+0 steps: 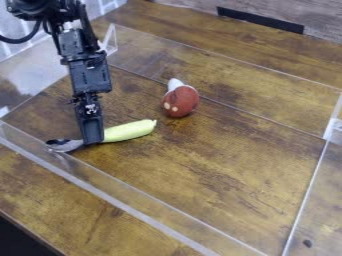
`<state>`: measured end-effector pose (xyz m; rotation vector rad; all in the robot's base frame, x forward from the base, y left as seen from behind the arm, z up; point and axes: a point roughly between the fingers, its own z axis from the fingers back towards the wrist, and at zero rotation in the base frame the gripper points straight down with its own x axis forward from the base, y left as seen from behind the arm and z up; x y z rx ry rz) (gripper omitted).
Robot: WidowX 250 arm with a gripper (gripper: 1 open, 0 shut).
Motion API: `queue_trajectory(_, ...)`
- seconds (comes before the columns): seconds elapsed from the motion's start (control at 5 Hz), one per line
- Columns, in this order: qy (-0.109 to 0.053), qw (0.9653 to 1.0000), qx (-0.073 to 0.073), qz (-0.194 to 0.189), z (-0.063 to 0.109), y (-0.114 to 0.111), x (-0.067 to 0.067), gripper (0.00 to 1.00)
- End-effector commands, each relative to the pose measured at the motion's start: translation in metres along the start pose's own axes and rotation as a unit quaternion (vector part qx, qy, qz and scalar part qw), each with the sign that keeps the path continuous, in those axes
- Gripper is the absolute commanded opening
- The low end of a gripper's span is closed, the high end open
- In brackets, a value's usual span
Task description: Move the green spoon to the left
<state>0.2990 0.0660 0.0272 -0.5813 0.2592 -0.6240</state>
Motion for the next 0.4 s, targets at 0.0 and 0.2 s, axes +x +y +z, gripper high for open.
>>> queue_trajectory(0.0,-0.008,0.9999,0.007,0.007,0.0060,-0.0155,0.0035,0.00)
queue_trajectory(0.2,-0.019,0.9995,0.002,0.027,0.0075,-0.0192,0.0035,0.00)
